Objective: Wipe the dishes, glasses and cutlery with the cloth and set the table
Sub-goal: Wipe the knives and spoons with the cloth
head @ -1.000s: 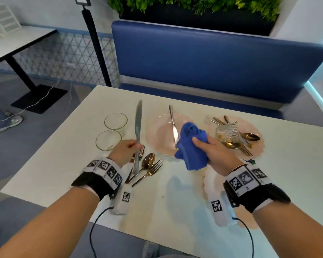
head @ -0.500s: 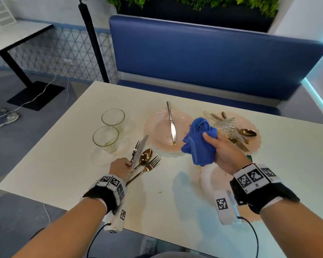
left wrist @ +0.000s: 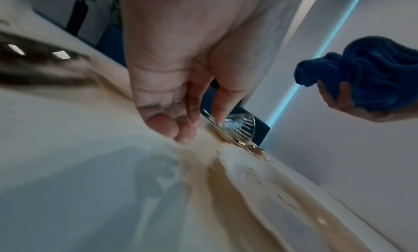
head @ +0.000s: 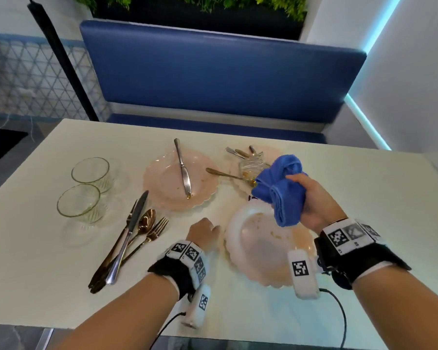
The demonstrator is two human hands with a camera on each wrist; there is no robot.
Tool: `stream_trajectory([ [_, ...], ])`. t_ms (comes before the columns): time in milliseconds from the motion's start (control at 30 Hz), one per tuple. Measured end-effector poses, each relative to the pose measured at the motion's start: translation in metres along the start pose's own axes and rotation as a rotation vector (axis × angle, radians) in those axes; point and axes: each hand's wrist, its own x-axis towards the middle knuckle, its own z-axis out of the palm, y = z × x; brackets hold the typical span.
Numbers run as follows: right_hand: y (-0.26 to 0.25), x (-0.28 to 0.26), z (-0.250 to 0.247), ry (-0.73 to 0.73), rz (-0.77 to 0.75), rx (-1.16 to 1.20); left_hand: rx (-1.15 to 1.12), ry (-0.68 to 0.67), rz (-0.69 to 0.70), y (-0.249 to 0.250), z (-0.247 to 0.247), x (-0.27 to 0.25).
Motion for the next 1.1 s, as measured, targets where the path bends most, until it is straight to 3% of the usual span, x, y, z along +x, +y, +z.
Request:
stream_trajectory([
  [133,0.005,-0.005,-0.031,0.115,0.002,-0.169,-0.041,-0.101,-0.099,0.014,0.035,0.01],
  [233,0.017,-0.001,-0.06,0.274,-0.023,-0.347,-0.17,-0.034,-0.078,0.019,0.045,0.012],
  [300,0.032,0.001,-0.073,0.312,-0.08,-0.585,-0.338,0.027,-0.052,0.019,0.047,0.009],
  [400,0.065,0.002,-0.083,0.181,-0.161,-1.025,-0.474,0.112,-0.01,0.017,0.052,0.001],
  [500,0.103,0.002,-0.087,-0.009,-0.022,-1.479,-0.535,0.21,0.02,0.014,0.06,-0.008],
  [600,0.124,-0.004,-0.083,-0.137,-0.051,-1.73,-0.567,0.254,0.034,0.01,0.061,-0.01],
  [767,0.135,-0.033,-0.054,-0.4,-0.09,-1.764,-0.63,0.222,0.0,0.002,0.053,-0.014],
  [900,0.131,-0.021,-0.014,-0.602,-0.281,-1.772,-0.615,0.208,0.084,0.005,0.044,-0.025],
  [967,0.119,-0.007,0.003,-0.595,-0.383,-1.786,-0.69,0.245,0.1,0.006,0.032,-0.026],
  [1100,0.086,0.027,0.015,-0.405,-0.518,-1.775,-0.804,0.304,0.147,0.016,0.002,-0.028],
])
